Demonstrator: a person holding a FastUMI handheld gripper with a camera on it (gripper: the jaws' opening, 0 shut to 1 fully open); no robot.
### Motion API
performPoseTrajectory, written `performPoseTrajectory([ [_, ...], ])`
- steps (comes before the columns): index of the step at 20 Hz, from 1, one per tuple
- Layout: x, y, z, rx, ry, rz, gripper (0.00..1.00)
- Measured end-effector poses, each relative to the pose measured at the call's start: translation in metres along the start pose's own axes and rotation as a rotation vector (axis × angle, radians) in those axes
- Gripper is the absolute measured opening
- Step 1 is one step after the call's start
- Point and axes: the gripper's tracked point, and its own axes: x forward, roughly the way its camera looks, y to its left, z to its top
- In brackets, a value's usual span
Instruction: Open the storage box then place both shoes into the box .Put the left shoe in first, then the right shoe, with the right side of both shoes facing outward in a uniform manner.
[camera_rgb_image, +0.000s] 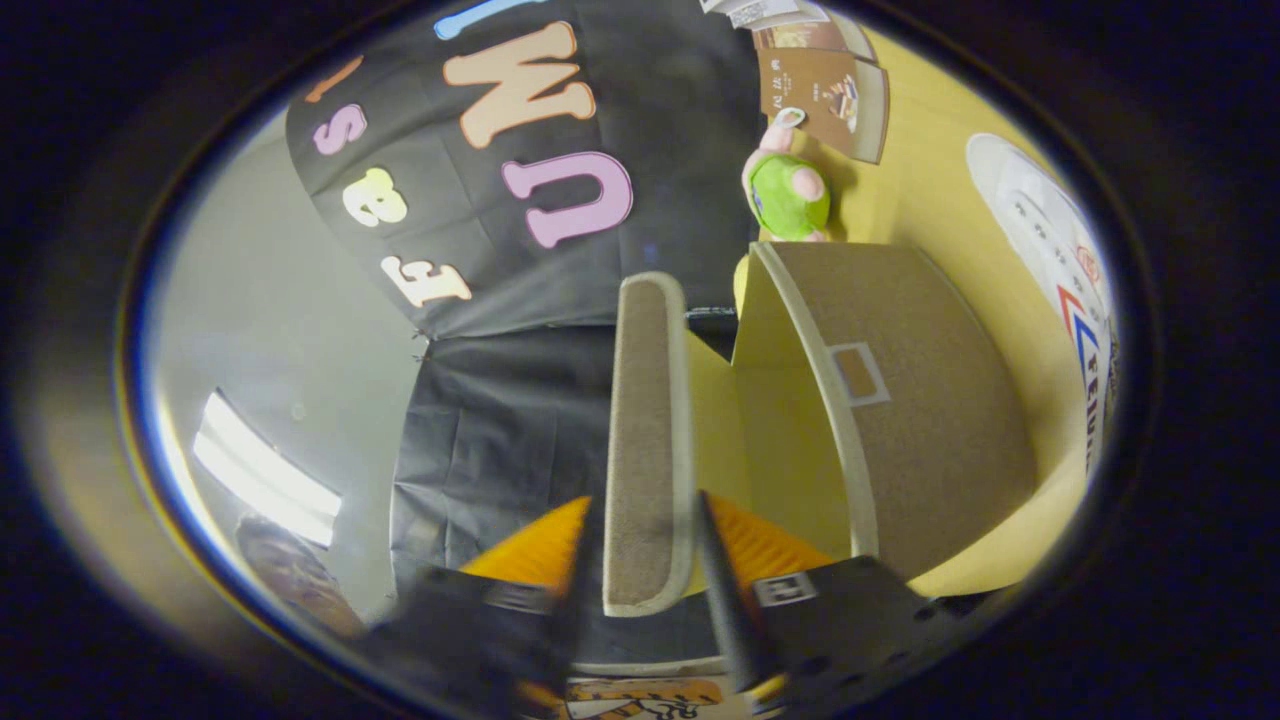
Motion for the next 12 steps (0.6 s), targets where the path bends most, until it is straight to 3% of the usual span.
performPoseTrajectory([
  [2,-0.001,0.008,0.002,0.026,0.010,0.023,0.32],
  [6,-0.001,0.018,-0.017,-0.035,0.096,0.007,0.32],
  [7,-0.008,0.015,-0.012,-0.056,0.047,-0.048,0.17],
  [8,-0.004,0.015,-0.007,-0.076,0.070,-0.028,0.03],
  [12,0.017,0.042,-0.027,-0.163,0.115,-0.052,0.03],
])
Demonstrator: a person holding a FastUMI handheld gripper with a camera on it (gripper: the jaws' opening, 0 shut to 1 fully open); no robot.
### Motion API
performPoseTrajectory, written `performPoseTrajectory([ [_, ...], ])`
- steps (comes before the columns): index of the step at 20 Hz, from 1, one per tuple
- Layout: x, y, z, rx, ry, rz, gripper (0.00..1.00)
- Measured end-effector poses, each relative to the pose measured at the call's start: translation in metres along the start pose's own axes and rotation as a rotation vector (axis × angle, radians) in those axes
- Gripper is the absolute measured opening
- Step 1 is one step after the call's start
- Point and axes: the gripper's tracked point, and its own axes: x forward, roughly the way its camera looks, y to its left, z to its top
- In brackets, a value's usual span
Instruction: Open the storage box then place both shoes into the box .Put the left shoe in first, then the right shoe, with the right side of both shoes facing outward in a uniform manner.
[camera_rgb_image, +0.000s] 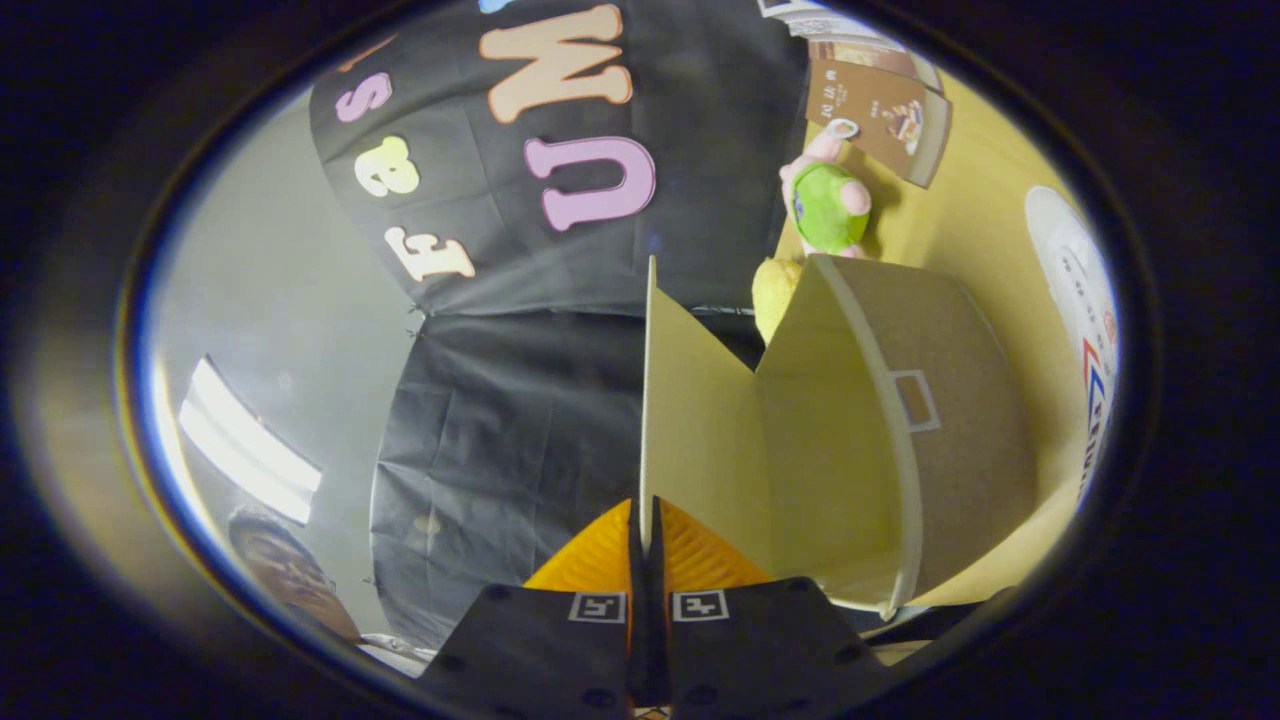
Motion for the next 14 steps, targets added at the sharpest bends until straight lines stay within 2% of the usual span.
performPoseTrajectory([
  [3,0.024,0.027,-0.017,-0.112,0.072,-0.023,0.03],
  [8,0.070,0.051,-0.040,-0.227,0.138,-0.030,0.03],
  [14,0.130,0.061,-0.072,-0.290,0.194,-0.019,0.03],
])
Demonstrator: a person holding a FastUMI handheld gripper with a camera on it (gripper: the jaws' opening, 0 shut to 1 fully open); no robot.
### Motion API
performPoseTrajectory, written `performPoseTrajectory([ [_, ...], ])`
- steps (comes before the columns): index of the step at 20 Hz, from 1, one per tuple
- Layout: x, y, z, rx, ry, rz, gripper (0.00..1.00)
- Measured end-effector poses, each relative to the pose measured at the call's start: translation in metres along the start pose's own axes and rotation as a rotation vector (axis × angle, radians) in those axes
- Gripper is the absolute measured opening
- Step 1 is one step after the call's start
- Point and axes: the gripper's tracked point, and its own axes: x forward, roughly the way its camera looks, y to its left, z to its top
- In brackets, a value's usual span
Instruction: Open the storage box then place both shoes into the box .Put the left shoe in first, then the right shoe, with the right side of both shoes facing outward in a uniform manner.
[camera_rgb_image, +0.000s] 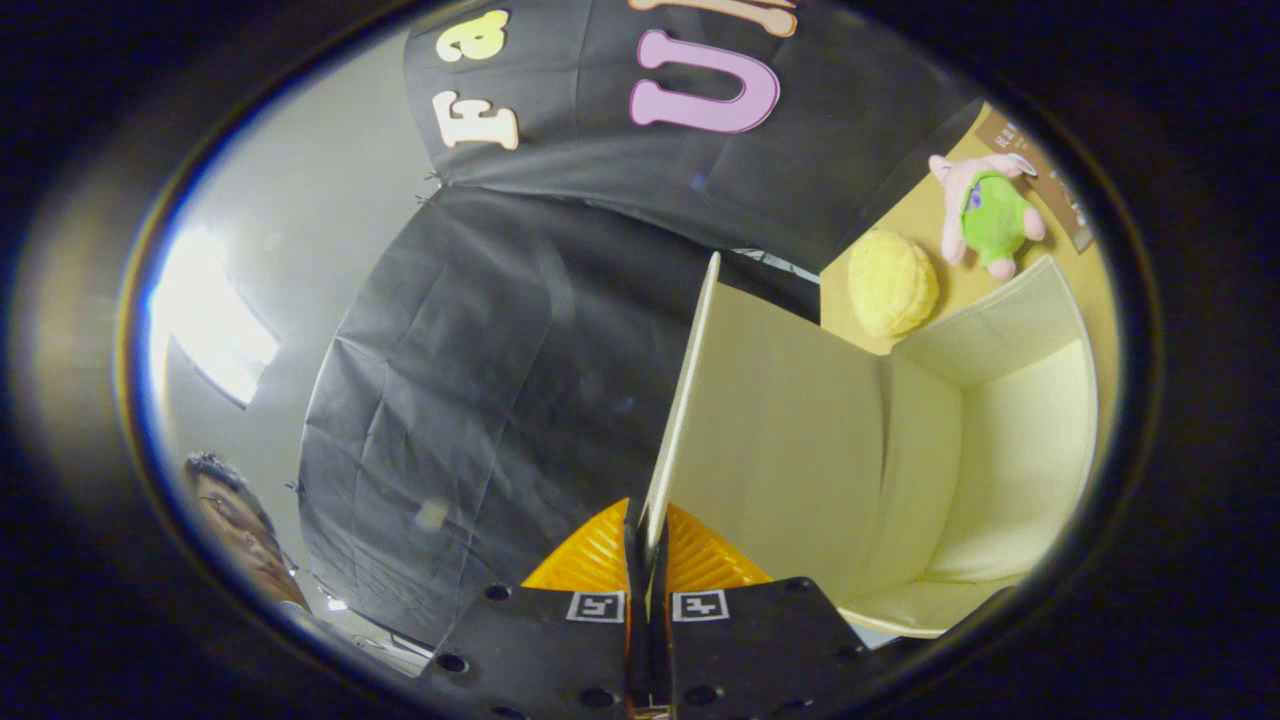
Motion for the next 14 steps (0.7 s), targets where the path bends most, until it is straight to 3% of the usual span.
performPoseTrajectory([
  [1,0.008,0.001,-0.008,-0.025,0.019,0.001,0.12],
  [2,0.019,0.004,-0.011,-0.054,0.028,-0.003,0.12],
  [7,0.034,-0.014,-0.015,-0.225,0.007,-0.081,0.64],
  [10,0.023,-0.032,-0.005,-0.334,-0.034,-0.170,0.95],
  [14,-0.010,-0.052,0.019,-0.504,-0.127,-0.286,0.98],
])
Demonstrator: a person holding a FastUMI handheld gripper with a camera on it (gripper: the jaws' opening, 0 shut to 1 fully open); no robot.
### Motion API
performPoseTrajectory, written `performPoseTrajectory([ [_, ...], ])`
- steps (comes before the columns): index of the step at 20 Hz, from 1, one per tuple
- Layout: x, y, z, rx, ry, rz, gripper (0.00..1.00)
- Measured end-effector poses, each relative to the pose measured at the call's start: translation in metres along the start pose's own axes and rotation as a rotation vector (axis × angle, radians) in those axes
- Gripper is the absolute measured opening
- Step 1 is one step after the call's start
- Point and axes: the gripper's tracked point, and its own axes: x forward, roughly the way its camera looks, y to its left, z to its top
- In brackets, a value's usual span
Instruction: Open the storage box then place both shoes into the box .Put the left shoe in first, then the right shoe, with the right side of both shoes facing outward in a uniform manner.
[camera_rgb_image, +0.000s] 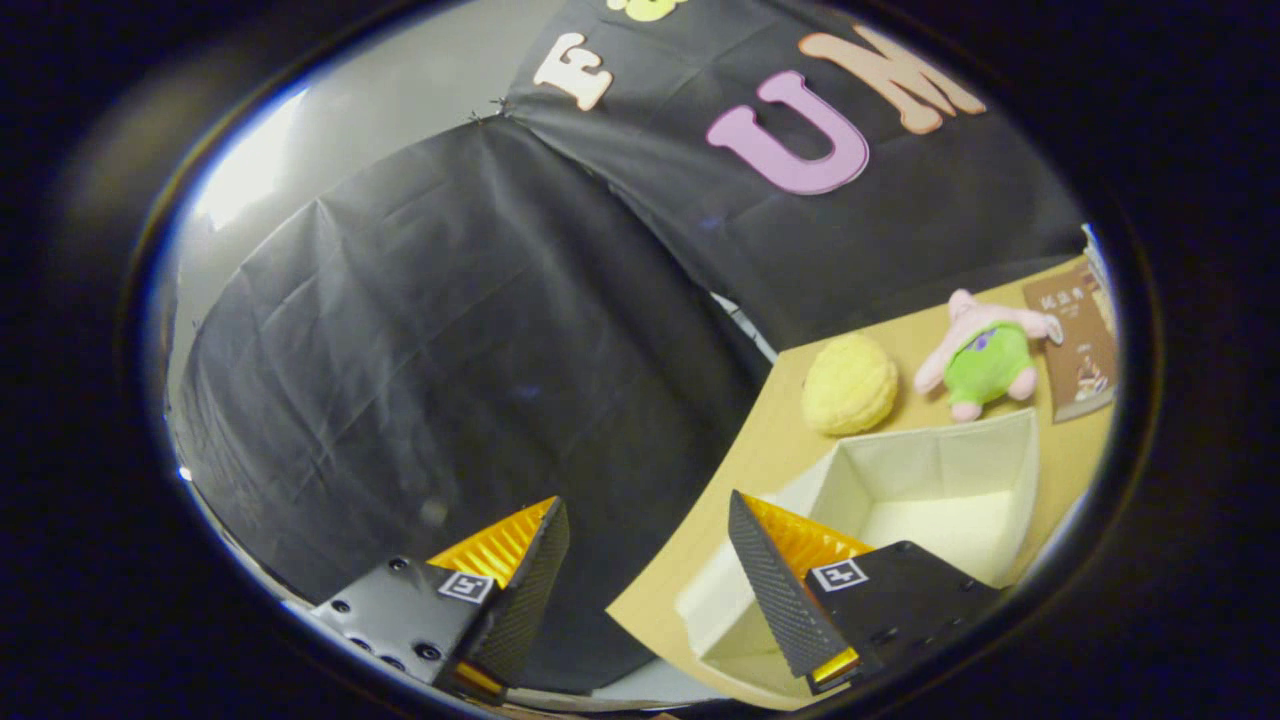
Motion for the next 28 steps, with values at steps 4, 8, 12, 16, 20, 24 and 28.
performPoseTrajectory([
  [4,-0.040,-0.040,0.011,-0.101,-0.042,-0.121,0.99],
  [8,-0.088,-0.087,0.019,-0.178,-0.054,-0.244,1.00],
  [12,-0.131,-0.137,0.027,-0.244,-0.060,-0.366,1.00],
  [16,-0.166,-0.178,0.022,-0.269,-0.036,-0.438,1.00],
  [20,-0.193,-0.224,0.003,-0.302,0.043,-0.497,1.00],
  [24,-0.209,-0.269,-0.024,-0.320,0.122,-0.537,1.00],
  [28,-0.215,-0.306,-0.064,-0.320,0.236,-0.531,1.00],
])
